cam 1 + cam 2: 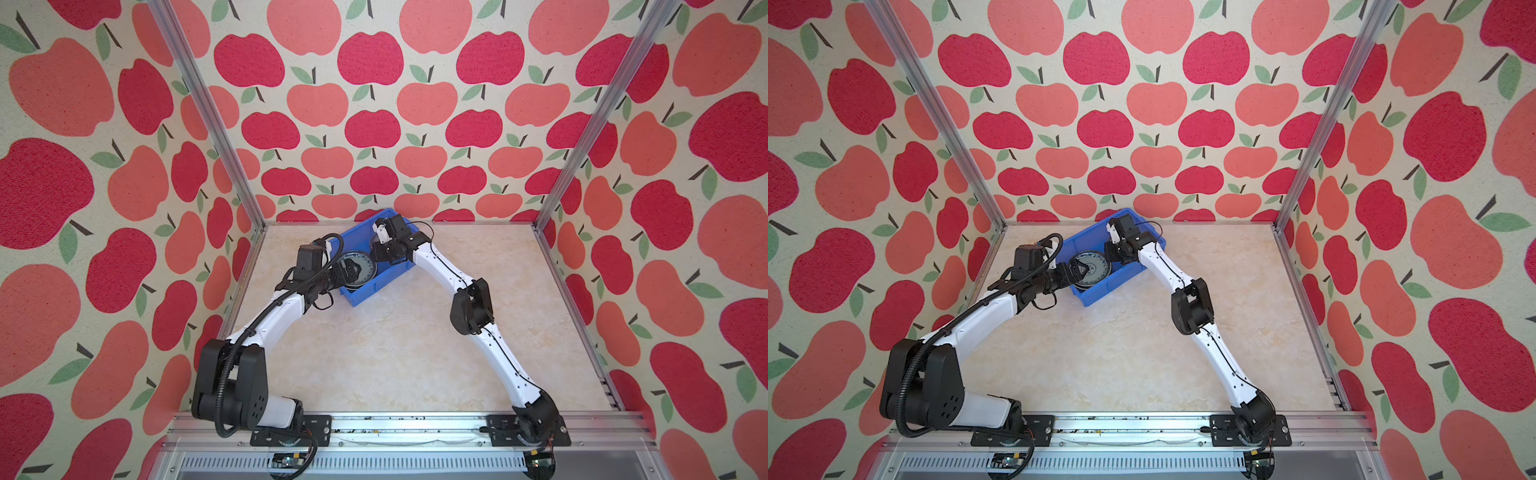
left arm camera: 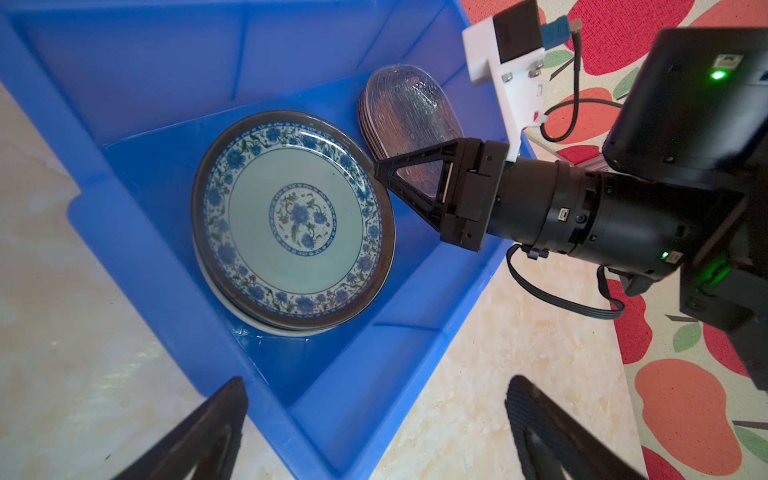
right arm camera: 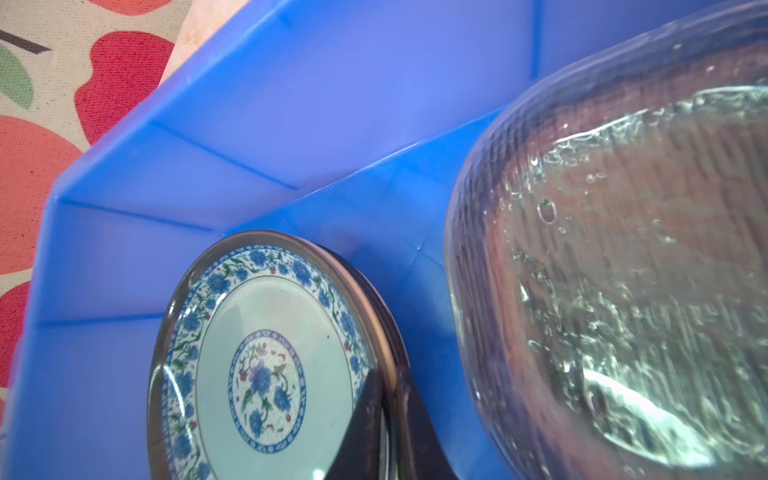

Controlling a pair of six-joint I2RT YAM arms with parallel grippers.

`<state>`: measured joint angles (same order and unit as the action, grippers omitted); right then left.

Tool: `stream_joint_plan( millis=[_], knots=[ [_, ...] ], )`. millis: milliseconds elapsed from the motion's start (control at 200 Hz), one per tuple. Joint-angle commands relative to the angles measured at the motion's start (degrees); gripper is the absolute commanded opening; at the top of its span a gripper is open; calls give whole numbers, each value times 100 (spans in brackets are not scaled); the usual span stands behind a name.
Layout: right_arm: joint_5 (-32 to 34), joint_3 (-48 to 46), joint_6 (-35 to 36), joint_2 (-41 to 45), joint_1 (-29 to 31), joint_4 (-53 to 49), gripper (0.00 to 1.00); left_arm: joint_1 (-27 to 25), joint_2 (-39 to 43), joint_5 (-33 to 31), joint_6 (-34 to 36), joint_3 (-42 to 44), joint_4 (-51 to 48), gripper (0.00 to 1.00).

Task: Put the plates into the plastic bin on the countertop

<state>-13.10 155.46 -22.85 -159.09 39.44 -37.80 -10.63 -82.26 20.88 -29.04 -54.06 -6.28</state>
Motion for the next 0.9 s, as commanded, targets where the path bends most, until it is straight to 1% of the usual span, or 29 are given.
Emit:
stream_joint_plan(
  millis=[0, 165, 295, 385, 465, 555, 635, 700, 755, 805, 845, 895],
  knots=[
    [17, 96, -92, 57, 46, -66, 12, 92, -92, 180, -32, -66, 137, 99],
    [71, 66, 5, 334, 37, -1, 13, 143, -127, 215, -49, 2, 332, 99],
    [90, 15, 200, 747, 14, 50, 13, 147, -132, 128, -37, 70, 525, 99],
    [140, -207, 378, 1140, -18, 177, 18, 141, -168, 19, -6, 51, 645, 99],
    [156, -412, 511, 1506, -75, 196, 19, 143, -205, -188, 57, -60, 580, 99],
    [248, -869, 687, 2022, -158, 169, 25, 133, -158, -653, 117, -126, 520, 99],
    [391, -1775, 881, 2688, -262, 348, 30, 91, -25, -1272, 225, -82, 600, 99],
    [422, -2897, 977, 3375, -379, 733, 34, 38, 137, -1694, 418, 72, 782, 99],
    [480, -4028, 1045, 4067, -496, 1234, 37, -41, 364, -2058, 698, 347, 1182, 99],
    [614, -5075, 1084, 4710, -610, 1675, 39, -157, 623, -2574, 965, 658, 1606, 99],
    [712, -5814, 1085, 5197, -730, 1950, 45, -270, 843, -2896, 1266, 954, 2050, 99],
    [786, -6602, 1093, 5754, -895, 2150, 50, -446, 1092, -3229, 1824, 1374, 2759, 99]
  ],
)
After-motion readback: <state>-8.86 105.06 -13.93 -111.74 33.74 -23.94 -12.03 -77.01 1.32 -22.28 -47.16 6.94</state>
